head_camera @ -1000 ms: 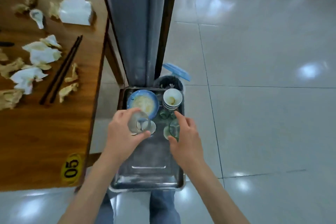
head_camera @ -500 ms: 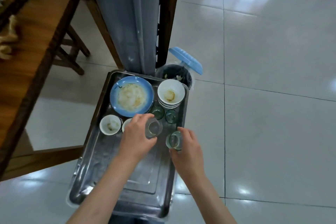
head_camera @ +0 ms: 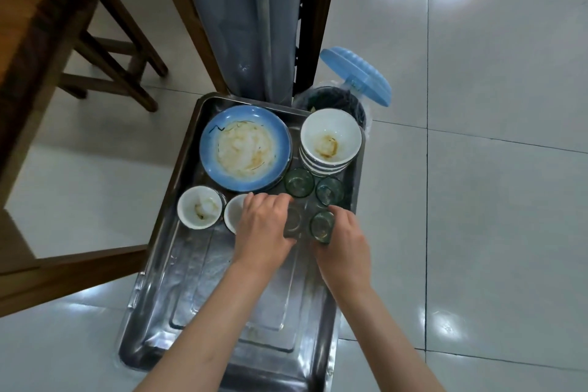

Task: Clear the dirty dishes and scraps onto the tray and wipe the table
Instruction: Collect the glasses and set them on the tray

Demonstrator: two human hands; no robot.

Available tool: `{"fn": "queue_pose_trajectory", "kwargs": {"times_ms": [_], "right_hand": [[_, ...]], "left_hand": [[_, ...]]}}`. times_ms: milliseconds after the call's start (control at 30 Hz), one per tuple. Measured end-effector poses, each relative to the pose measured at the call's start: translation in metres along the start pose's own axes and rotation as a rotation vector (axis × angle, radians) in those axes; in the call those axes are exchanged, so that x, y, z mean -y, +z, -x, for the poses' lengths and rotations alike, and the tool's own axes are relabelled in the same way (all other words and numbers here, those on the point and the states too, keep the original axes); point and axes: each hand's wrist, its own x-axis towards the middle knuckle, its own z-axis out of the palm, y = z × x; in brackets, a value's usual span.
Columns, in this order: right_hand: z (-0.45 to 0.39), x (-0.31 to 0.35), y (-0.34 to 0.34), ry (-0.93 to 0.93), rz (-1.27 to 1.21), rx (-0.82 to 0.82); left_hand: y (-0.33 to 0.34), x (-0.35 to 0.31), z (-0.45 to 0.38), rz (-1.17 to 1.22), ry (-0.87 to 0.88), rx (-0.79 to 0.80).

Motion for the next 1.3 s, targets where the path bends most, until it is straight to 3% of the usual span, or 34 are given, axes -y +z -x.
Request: {"fn": "queue_pose_trajectory", "kwargs": {"times_ms": [167, 567, 867, 1067, 1300], "right_hand": [[-0.007, -0.002, 0.008, 0.029, 0.046, 0.011], [-0.007, -0.005, 0.012, 0.04, 0.052, -0.004], [0.004, -0.002, -0.004, 0.043, 0.064, 0.04], [0.021, 0.012, -0.037, 0.018, 0.108, 0.097], [0.061, 0.065, -0.098, -0.136, 0.075, 0.139]], "left_hand": [[0.01, 0.005, -0.008, -0.084, 0.009, 0.083], [0.017, 0.005, -0.009, -0.095, 0.014, 0.017], [0.008, -0.001, -0.005, -0.13, 0.018, 0.069], [-0.031, -0.002, 0.012, -0.111, -0.016, 0.047], [-0.127, 0.003, 0.06, -0.105, -0.102, 0.014]]}}
